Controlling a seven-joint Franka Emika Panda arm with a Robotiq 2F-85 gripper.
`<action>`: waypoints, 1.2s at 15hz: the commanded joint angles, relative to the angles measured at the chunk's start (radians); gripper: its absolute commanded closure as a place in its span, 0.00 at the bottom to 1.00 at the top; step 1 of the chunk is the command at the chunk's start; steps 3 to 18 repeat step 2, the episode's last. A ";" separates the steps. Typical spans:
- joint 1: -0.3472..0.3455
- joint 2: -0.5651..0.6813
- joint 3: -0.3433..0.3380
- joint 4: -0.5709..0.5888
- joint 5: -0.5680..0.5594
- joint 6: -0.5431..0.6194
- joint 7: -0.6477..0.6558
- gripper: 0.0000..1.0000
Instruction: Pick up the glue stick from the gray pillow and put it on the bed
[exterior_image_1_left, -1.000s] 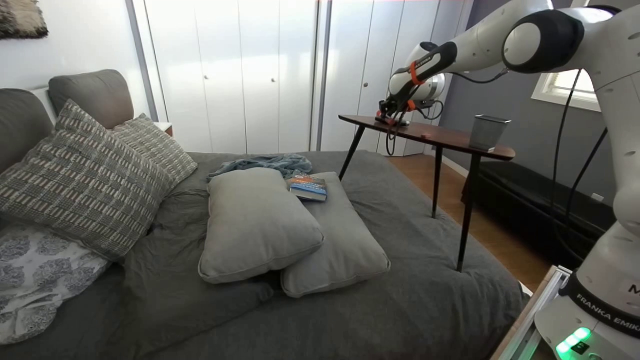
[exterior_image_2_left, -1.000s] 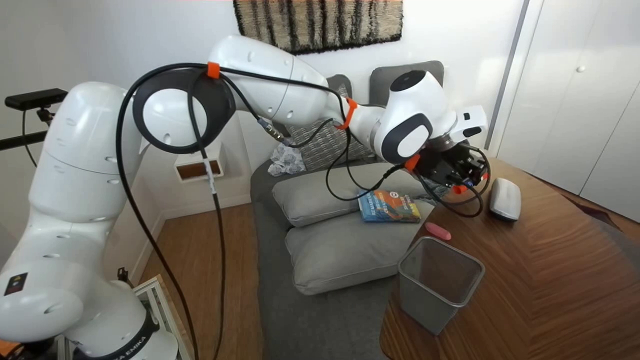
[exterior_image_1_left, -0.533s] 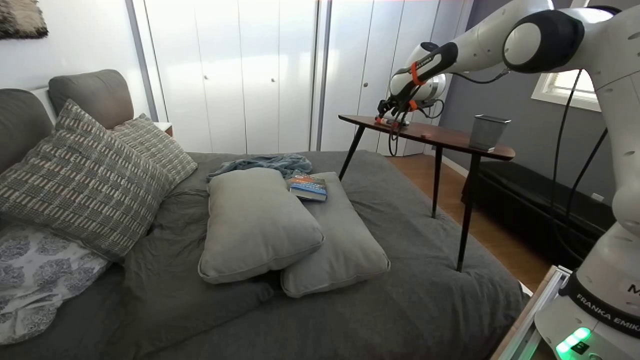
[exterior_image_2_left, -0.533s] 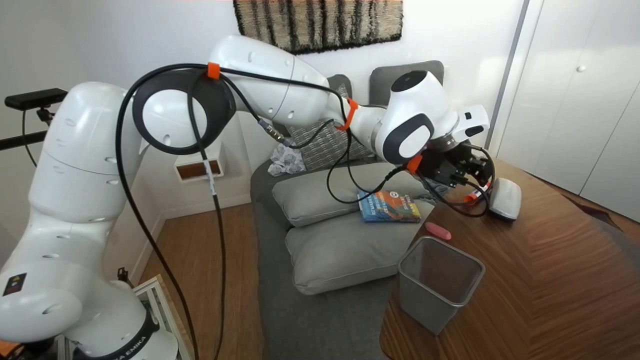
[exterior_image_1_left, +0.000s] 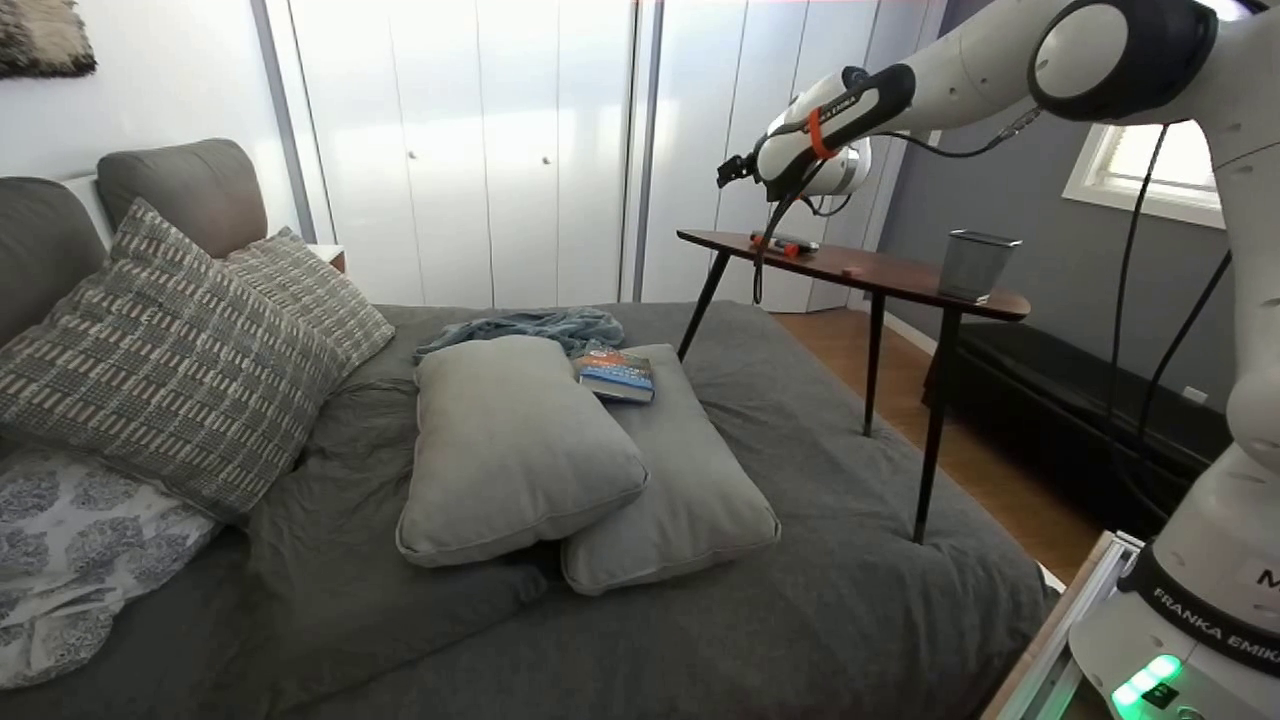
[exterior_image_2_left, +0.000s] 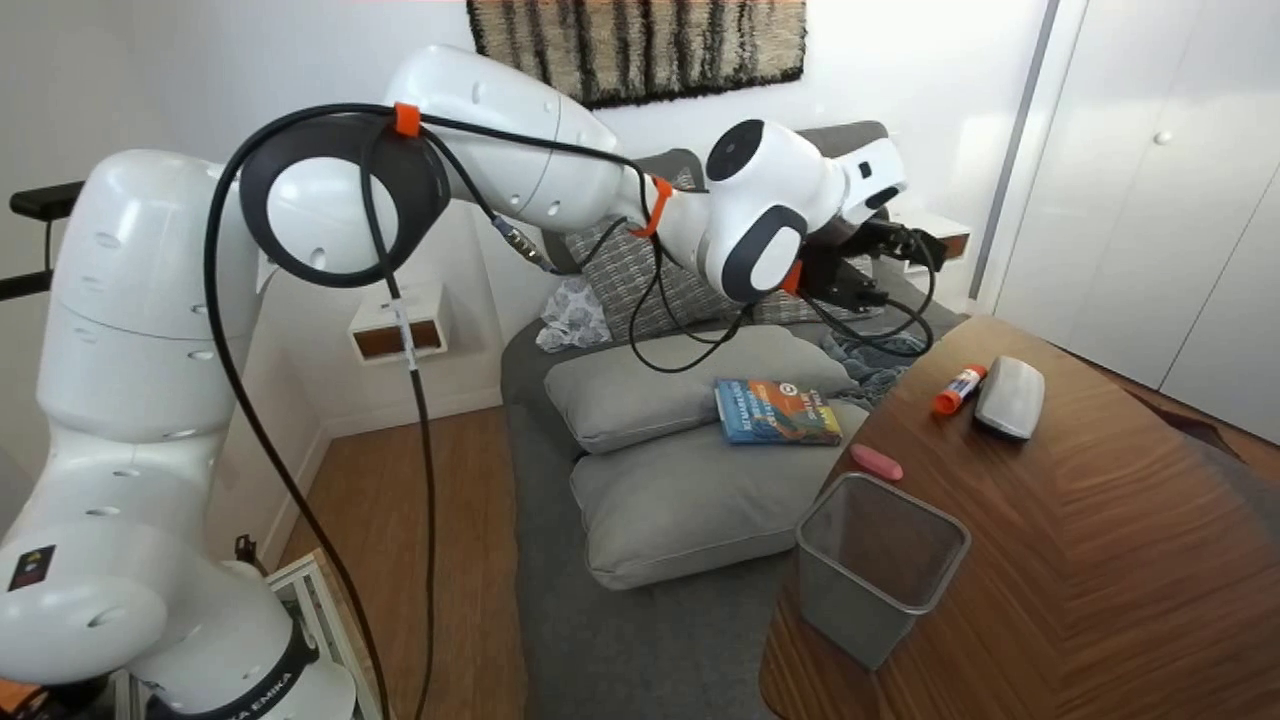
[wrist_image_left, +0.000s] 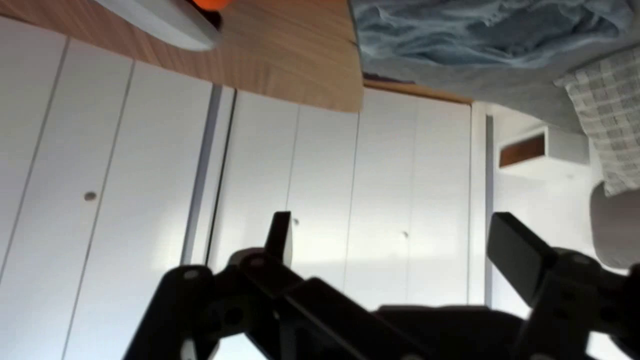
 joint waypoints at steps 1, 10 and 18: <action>-0.004 -0.015 0.037 -0.028 0.000 0.063 -0.006 0.00; -0.007 -0.027 0.070 -0.053 0.000 0.106 -0.010 0.00; -0.007 -0.027 0.070 -0.053 0.000 0.106 -0.010 0.00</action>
